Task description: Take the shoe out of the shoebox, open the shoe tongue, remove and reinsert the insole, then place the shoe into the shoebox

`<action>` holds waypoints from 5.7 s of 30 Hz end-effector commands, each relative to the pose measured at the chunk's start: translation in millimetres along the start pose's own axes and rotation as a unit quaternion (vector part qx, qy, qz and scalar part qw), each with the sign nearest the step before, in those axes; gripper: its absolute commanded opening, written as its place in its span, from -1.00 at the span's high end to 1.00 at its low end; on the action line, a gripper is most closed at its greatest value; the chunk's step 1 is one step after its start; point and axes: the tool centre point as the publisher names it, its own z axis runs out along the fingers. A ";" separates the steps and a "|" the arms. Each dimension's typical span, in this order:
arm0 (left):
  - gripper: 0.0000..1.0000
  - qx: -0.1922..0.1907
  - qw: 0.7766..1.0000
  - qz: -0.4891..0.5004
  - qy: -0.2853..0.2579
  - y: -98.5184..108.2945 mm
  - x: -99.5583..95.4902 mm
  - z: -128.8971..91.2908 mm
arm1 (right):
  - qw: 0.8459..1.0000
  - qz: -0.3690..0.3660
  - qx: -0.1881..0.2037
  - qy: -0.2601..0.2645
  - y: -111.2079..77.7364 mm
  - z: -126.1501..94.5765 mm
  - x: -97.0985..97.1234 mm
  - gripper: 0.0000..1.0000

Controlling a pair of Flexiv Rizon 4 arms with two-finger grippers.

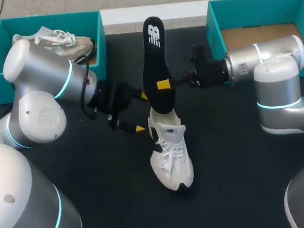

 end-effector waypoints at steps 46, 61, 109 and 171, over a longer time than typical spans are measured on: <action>-1.00 -0.002 1.000 0.000 0.000 -0.5 0.3 0.8 | 0.996 -0.072 0.035 0.027 -15.1 7.6 -3.7 1.00; -1.00 -0.002 1.000 0.000 0.000 -0.5 0.3 0.8 | 0.997 -0.067 0.032 0.033 -28.5 10.4 -11.3 1.00; -1.00 -0.002 1.000 0.000 0.000 -0.5 0.3 0.8 | 0.998 0.031 0.046 0.004 -104.6 20.9 5.2 1.00; -1.00 -0.002 1.000 0.000 0.000 -0.5 0.3 0.8 | 0.997 -0.016 0.076 -0.012 -61.9 4.9 -8.1 1.00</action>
